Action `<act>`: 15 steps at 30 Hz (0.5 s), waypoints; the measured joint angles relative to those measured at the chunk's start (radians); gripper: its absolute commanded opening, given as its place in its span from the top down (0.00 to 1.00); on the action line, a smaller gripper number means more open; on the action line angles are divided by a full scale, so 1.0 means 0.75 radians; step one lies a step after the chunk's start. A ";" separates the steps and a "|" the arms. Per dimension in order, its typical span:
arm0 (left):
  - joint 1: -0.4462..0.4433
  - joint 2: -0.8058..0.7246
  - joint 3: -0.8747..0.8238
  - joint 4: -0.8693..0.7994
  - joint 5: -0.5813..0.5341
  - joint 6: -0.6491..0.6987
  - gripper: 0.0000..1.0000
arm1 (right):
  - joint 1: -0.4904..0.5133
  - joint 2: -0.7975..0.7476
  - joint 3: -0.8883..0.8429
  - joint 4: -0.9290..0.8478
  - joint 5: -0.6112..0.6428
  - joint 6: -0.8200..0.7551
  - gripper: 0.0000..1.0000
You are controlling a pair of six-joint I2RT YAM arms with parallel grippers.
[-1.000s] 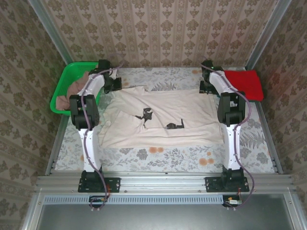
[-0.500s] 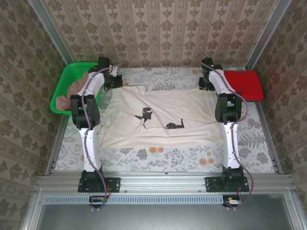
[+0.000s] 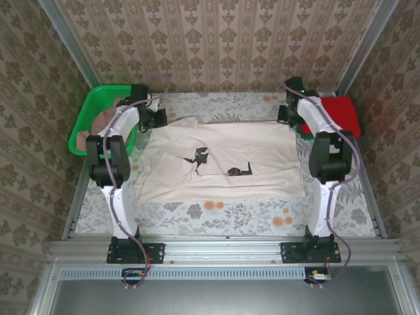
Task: Fold and stack the t-shirts
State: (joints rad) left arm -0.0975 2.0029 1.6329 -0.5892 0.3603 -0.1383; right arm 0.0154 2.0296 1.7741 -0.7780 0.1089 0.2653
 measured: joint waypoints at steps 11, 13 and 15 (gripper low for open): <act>-0.001 -0.476 -0.668 0.210 -0.083 -0.101 0.99 | -0.124 -0.308 -0.644 0.292 -0.151 0.046 0.99; -0.003 -0.546 -0.786 0.223 -0.098 -0.127 0.99 | -0.148 -0.309 -0.715 0.316 -0.184 0.067 0.99; -0.007 -0.598 -0.868 0.232 -0.108 -0.148 0.99 | -0.158 -0.318 -0.763 0.335 -0.208 0.080 1.00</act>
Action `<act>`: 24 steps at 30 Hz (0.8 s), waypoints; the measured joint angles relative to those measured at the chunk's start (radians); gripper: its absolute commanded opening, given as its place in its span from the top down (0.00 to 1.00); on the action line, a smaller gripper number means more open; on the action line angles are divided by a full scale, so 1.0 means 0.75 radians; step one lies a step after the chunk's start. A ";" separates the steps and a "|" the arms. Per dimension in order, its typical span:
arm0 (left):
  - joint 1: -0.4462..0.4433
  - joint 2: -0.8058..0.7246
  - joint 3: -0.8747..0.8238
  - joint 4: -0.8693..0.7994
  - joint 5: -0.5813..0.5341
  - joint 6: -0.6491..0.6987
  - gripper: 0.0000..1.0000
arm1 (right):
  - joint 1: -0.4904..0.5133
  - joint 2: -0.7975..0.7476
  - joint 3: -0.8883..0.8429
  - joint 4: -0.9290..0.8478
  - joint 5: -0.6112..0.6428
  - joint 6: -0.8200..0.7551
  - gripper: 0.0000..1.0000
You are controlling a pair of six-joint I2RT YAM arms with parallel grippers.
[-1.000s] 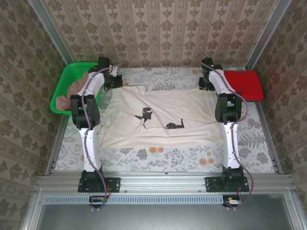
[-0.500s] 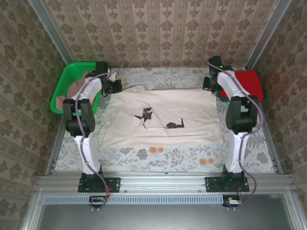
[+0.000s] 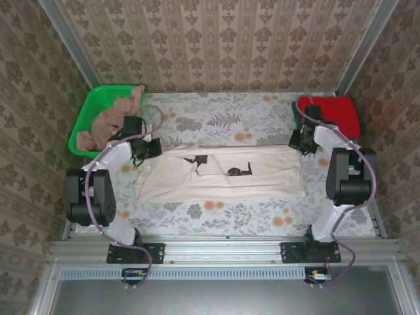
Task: Fold and stack the t-shirts
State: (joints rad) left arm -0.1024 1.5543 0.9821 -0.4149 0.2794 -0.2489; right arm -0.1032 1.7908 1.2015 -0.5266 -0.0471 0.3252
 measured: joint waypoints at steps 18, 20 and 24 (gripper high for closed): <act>0.004 -0.233 -0.177 0.019 -0.091 -0.052 1.00 | -0.019 -0.144 -0.165 0.046 -0.049 0.031 0.99; 0.001 -0.269 -0.223 0.031 -0.091 -0.053 1.00 | -0.019 -0.144 -0.183 0.048 -0.049 0.034 0.98; -0.003 -0.299 -0.308 0.032 -0.089 -0.075 0.85 | -0.021 -0.144 -0.215 0.050 -0.054 0.048 0.89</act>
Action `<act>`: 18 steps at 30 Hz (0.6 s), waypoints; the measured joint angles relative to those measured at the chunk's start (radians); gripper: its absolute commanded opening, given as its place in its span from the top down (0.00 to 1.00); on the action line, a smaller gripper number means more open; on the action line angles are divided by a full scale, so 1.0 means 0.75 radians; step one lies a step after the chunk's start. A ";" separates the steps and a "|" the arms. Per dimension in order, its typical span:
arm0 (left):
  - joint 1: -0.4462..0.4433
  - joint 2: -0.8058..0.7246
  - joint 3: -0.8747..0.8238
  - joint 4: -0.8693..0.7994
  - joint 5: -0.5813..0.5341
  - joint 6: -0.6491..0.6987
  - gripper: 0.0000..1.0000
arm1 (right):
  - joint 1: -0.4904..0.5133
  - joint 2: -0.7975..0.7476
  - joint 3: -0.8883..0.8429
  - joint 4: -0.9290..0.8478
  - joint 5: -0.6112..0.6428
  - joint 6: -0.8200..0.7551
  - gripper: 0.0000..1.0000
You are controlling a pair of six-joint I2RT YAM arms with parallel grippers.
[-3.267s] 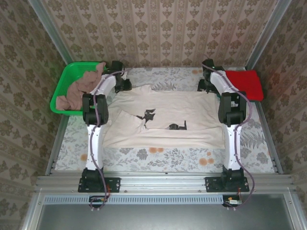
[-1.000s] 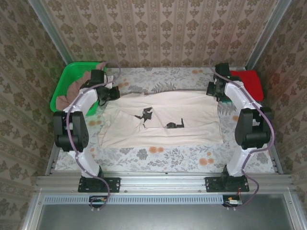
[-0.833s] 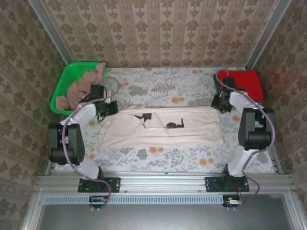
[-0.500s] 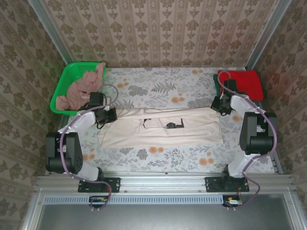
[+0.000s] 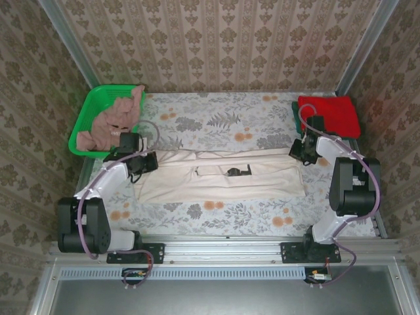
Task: Fold and stack the t-shirts
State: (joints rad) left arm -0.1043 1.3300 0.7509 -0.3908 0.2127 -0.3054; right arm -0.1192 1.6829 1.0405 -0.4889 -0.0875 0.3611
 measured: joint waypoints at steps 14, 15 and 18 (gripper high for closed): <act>-0.013 -0.017 -0.027 -0.033 -0.046 -0.051 0.64 | -0.003 -0.307 -0.111 -0.019 -0.027 0.050 0.68; -0.022 -0.017 -0.017 -0.037 -0.051 -0.051 0.61 | 0.007 -0.322 -0.111 -0.014 -0.027 0.057 0.68; -0.095 -0.002 0.035 -0.037 -0.071 -0.049 0.54 | 0.098 -0.291 -0.088 -0.012 -0.008 0.079 0.69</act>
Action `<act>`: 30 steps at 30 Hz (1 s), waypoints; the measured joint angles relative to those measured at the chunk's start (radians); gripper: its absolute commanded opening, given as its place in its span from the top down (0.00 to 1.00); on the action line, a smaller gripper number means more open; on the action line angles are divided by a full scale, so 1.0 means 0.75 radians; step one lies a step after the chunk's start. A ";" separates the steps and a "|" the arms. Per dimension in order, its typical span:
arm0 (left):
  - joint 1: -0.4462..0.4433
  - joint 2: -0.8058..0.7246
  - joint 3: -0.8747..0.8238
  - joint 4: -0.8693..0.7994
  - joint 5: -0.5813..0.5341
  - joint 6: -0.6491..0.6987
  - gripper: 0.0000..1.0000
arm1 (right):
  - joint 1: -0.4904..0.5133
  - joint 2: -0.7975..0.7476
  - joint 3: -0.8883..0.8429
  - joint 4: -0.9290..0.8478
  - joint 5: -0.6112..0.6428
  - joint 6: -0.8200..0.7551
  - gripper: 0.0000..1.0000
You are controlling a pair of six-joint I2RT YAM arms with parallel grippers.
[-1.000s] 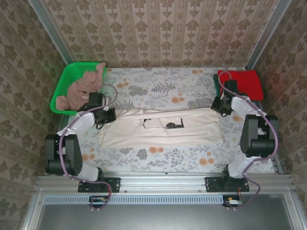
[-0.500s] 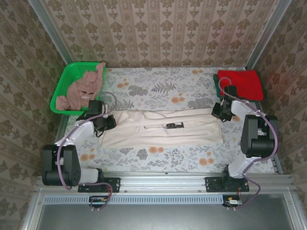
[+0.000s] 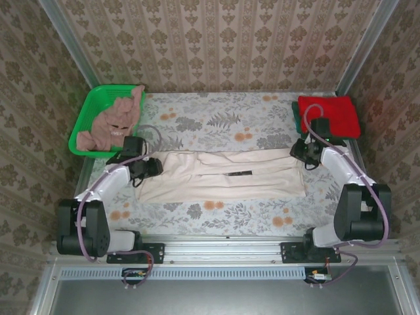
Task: Fold and stack the t-shirts
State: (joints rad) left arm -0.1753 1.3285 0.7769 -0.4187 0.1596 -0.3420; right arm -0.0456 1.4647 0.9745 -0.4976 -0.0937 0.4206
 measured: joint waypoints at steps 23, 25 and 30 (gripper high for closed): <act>0.053 0.100 -0.031 0.039 0.005 0.017 0.58 | 0.306 0.315 0.039 -0.092 0.193 0.014 0.75; 0.063 0.038 -0.031 0.024 0.005 0.017 0.55 | 0.306 0.303 0.004 -0.095 0.202 0.014 0.76; 0.061 -0.012 -0.031 0.006 0.011 0.026 0.40 | 0.306 0.294 -0.002 -0.095 0.206 0.013 0.76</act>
State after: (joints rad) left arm -0.1299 1.3197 0.7540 -0.4141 0.1677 -0.3225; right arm 0.1841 1.6855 0.9730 -0.5686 0.0608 0.4305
